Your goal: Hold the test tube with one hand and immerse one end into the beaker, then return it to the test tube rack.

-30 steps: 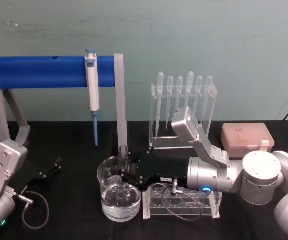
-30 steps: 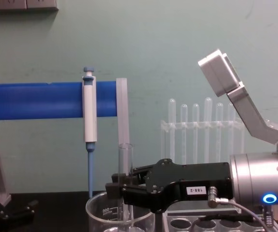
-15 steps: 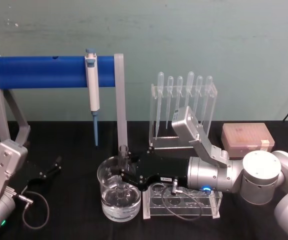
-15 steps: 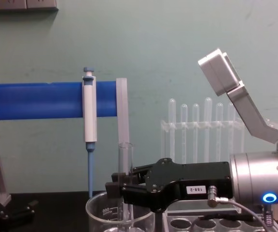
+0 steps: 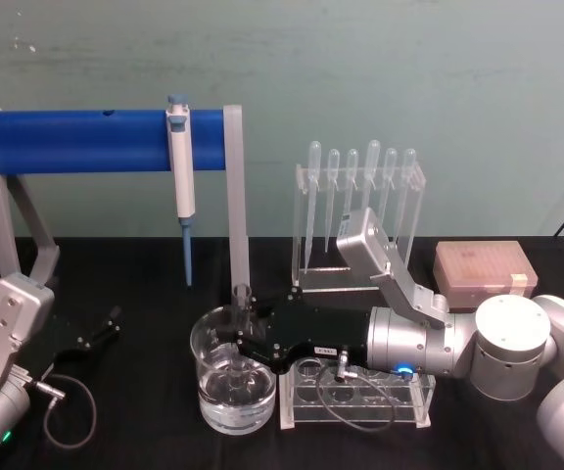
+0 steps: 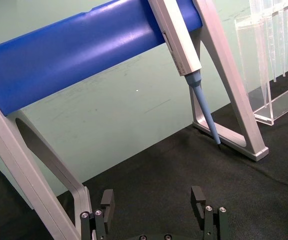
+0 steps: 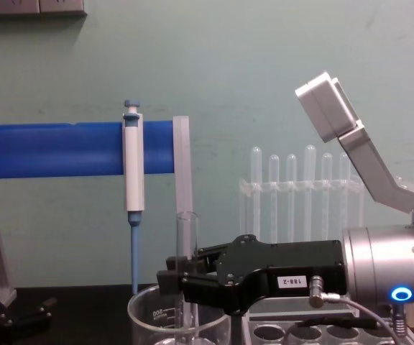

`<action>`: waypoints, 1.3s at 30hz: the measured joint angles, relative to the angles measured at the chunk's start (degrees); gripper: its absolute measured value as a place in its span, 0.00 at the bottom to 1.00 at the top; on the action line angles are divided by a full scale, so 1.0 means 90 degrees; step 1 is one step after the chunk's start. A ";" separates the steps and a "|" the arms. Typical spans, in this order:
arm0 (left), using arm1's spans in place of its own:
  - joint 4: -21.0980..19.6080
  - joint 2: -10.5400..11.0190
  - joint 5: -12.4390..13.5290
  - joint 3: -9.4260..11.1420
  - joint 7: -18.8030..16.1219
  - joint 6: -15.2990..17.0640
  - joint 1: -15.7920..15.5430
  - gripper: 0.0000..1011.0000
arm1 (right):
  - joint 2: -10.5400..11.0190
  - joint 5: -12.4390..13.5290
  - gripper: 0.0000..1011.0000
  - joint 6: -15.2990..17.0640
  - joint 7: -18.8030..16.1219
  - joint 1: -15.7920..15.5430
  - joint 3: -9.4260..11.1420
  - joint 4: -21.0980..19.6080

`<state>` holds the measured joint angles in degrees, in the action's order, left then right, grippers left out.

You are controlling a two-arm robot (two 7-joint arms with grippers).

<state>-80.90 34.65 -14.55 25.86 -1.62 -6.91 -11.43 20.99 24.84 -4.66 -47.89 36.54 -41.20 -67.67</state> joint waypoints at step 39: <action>0.0000 0.0000 0.0000 0.0000 0.0000 0.0000 0.0001 0.99 | 0.0000 0.0000 0.22 0.0001 0.0000 0.0000 0.0000 0.0000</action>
<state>-80.90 34.65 -14.55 25.86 -1.62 -6.91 -11.43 20.99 24.83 -4.65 -47.89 36.53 -41.20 -67.67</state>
